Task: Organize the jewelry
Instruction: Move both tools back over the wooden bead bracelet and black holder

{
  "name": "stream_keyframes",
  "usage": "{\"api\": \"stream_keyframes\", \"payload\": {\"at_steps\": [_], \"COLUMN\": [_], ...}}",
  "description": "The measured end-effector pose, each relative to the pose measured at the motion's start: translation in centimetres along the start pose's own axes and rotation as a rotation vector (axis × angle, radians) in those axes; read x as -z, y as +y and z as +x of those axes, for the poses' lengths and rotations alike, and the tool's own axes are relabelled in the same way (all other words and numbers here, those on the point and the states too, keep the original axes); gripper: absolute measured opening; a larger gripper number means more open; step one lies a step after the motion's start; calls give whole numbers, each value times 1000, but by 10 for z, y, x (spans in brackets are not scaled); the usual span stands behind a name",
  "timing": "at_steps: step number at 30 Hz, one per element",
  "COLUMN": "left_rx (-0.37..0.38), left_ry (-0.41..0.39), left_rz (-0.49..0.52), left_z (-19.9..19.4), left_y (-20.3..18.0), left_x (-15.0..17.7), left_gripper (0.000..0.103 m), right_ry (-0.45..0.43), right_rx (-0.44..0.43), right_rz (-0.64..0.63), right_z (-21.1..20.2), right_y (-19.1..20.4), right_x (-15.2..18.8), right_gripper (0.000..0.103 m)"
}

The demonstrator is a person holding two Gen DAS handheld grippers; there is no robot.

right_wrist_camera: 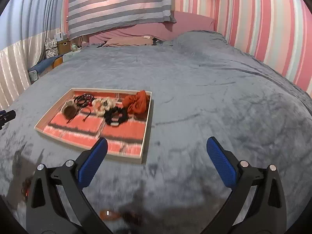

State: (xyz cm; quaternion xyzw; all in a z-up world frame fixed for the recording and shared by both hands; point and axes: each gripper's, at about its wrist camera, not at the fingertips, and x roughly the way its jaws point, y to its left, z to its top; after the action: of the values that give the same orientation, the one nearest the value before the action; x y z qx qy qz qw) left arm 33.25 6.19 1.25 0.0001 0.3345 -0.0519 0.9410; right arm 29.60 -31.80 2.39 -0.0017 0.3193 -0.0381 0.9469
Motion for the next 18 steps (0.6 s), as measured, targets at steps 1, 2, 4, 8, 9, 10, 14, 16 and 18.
{"api": "stream_keyframes", "payload": {"at_steps": [1,2,4,8,9,10,14,16,18], "left_rx": [-5,-15,-21,-7,-2,0,15,18,20], "left_ry": [0,0,7,19,21,23,41,49,61], "left_rz": [4,7,11,3,-1,-5,1,9,13], "left_z": [-7,-13,-23,-38,-42,-42,-43,-41,-39], "left_y": [1,1,-1,-4,-5,-7,-14,-17,-20], "left_x": [7,13,27,55,61,66,86,93,101], "left_gripper": [93,93,93,93,93,93,93,93,93], "right_ry": [-6,-10,-13,-4,2,7,35,47,63], "right_rx": [3,11,23,23,23,26,31,30,39], "right_rz": [-3,-6,-13,-4,-9,-13,-29,-38,-52], "right_z": [-7,-14,-26,-40,-42,-43,-43,-41,-38], "right_y": [0,1,1,1,2,3,10,13,17], "right_x": [7,13,27,56,64,70,96,107,116], "right_gripper": [99,99,99,99,99,99,99,99,99]}}
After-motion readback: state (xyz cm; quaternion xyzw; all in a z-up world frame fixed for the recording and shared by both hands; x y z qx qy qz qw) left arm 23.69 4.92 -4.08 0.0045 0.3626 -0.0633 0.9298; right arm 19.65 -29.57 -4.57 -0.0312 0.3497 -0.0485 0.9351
